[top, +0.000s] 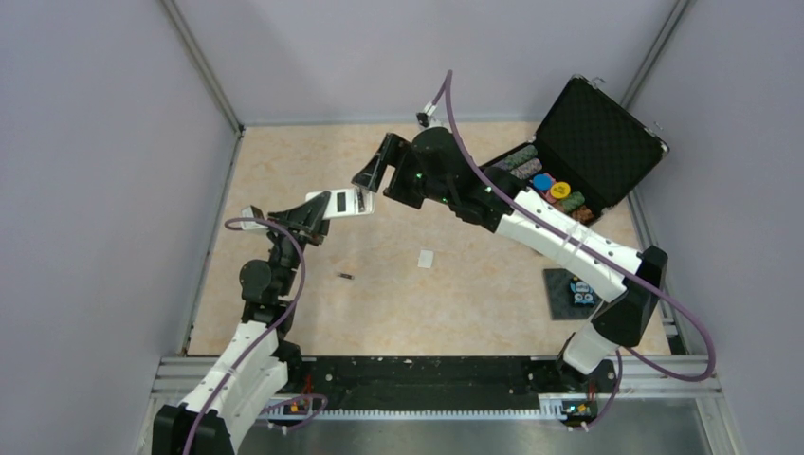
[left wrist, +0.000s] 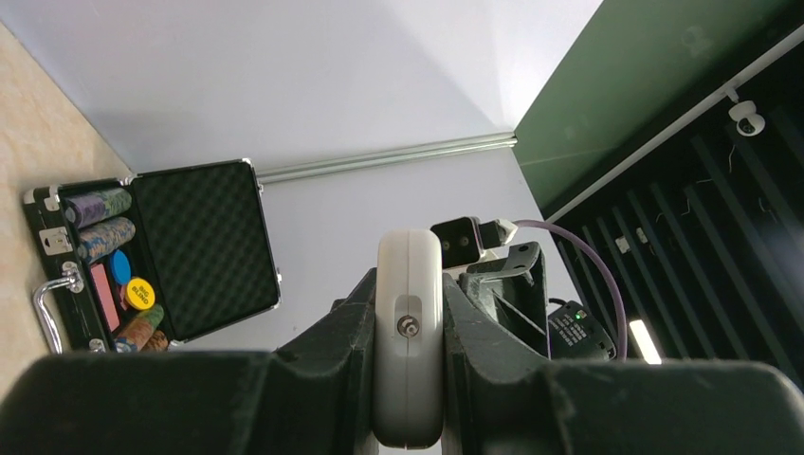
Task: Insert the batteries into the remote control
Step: Load the battery into the remote control.
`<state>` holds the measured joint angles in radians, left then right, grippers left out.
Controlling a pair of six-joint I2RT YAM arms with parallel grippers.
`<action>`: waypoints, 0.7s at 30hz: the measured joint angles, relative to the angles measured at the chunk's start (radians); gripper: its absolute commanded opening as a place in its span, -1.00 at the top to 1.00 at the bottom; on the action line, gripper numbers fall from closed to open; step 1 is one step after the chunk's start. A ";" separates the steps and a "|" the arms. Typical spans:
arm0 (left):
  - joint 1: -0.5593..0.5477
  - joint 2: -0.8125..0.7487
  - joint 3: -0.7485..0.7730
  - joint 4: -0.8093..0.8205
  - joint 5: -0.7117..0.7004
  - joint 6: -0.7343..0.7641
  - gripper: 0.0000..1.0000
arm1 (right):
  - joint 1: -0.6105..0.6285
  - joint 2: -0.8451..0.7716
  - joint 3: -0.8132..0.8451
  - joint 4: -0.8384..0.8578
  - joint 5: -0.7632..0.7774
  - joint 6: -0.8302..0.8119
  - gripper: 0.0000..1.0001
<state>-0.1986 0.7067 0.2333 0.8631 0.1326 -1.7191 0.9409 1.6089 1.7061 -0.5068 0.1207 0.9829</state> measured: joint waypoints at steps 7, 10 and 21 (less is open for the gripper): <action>0.000 0.000 0.000 0.000 0.010 0.012 1.00 | -0.014 -0.001 -0.019 0.077 -0.096 0.070 -0.40; 0.000 0.000 0.000 0.000 0.010 0.015 1.00 | -0.018 -0.002 -0.032 0.101 -0.116 0.086 -0.28; 0.000 -0.005 0.000 0.005 0.009 0.016 1.00 | -0.028 -0.004 -0.064 0.133 -0.153 0.129 0.17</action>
<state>-0.1986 0.7017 0.2333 0.8680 0.1417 -1.7031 0.9127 1.6051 1.6424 -0.3737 -0.0319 1.1118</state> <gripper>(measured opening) 0.265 0.429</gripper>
